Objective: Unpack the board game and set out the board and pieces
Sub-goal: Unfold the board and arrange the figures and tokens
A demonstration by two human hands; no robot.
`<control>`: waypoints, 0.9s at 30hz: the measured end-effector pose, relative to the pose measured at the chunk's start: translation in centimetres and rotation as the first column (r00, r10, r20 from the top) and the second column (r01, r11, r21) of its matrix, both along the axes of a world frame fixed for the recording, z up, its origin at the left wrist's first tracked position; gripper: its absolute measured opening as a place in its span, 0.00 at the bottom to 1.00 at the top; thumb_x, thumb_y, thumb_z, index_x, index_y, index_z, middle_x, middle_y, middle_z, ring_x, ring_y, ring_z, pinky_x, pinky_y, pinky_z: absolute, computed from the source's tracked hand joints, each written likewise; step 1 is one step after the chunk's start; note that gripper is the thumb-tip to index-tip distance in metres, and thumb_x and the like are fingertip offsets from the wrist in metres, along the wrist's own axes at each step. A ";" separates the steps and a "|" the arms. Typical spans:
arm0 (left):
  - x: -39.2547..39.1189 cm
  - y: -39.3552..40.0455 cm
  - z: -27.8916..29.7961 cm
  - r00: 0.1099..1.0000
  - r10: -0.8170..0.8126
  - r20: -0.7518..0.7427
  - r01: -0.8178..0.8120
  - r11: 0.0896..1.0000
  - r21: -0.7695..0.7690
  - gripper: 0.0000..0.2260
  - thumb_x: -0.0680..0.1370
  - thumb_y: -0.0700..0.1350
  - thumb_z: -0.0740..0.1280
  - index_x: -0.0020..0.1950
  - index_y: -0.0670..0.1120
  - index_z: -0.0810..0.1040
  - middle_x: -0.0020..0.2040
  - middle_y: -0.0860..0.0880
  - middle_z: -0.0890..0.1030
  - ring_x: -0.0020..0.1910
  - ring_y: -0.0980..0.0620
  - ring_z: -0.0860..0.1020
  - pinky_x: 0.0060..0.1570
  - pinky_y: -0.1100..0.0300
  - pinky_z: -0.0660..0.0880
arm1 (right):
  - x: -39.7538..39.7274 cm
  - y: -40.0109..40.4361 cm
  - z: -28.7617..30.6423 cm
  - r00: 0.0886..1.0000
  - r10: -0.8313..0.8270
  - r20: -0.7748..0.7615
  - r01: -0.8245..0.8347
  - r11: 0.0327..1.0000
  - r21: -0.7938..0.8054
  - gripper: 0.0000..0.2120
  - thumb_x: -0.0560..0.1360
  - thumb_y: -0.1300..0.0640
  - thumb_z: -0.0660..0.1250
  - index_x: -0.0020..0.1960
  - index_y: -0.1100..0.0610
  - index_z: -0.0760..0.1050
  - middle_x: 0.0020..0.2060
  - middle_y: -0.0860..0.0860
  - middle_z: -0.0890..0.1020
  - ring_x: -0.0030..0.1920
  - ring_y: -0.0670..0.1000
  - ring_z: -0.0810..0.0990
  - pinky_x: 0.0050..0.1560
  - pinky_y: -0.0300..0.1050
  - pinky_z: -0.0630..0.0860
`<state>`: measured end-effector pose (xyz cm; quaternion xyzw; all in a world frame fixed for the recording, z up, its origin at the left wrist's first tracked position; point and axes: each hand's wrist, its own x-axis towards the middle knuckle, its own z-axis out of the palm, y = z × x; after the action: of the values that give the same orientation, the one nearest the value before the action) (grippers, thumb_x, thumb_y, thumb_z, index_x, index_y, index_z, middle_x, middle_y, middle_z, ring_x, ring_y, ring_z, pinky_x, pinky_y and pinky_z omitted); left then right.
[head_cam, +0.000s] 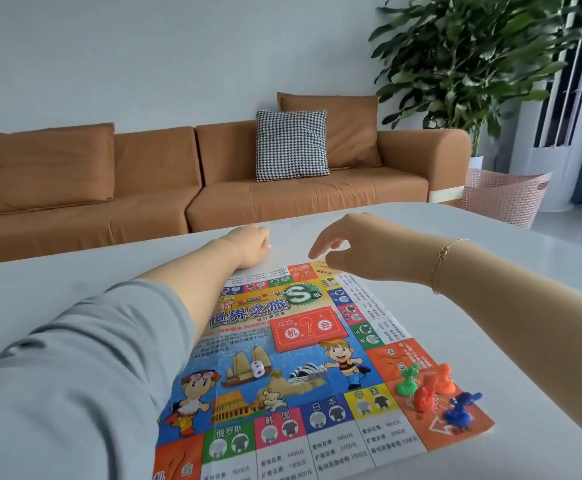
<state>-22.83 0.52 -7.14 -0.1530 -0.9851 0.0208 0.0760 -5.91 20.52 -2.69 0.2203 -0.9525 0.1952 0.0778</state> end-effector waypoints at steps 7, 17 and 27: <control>0.7 -0.4 1.8 0.995 0.042 0.095 -0.061 0.976 0.208 0.09 0.79 0.41 0.57 0.51 0.43 0.76 0.54 0.45 0.78 0.51 0.47 0.74 0.49 0.59 0.68 | 0.1 0.0 -0.1 1.000 0.011 -0.022 -0.011 1.000 0.024 0.13 0.77 0.60 0.60 0.56 0.49 0.79 0.59 0.45 0.79 0.58 0.46 0.76 0.58 0.39 0.71; 2.9 -2.6 3.1 0.976 0.060 0.209 -0.110 0.966 0.234 0.14 0.72 0.37 0.72 0.56 0.44 0.77 0.54 0.44 0.79 0.45 0.50 0.77 0.46 0.60 0.74 | 0.3 -0.3 -0.3 1.000 0.021 -0.014 -0.020 0.998 0.062 0.13 0.77 0.60 0.60 0.56 0.48 0.80 0.59 0.45 0.79 0.58 0.45 0.76 0.58 0.38 0.69; 2.5 -2.2 1.0 0.999 0.037 -0.025 -0.027 0.949 0.315 0.04 0.73 0.39 0.71 0.47 0.43 0.81 0.52 0.45 0.81 0.51 0.49 0.78 0.47 0.61 0.69 | 0.1 -0.2 -0.5 0.999 0.029 -0.021 -0.027 0.996 0.082 0.13 0.77 0.59 0.60 0.57 0.49 0.79 0.59 0.45 0.79 0.59 0.46 0.75 0.56 0.37 0.67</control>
<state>-20.29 -1.69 -6.10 -0.1227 -0.9769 -0.1328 0.1140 -5.82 20.32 -3.17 0.2388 -0.9556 0.1549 0.0764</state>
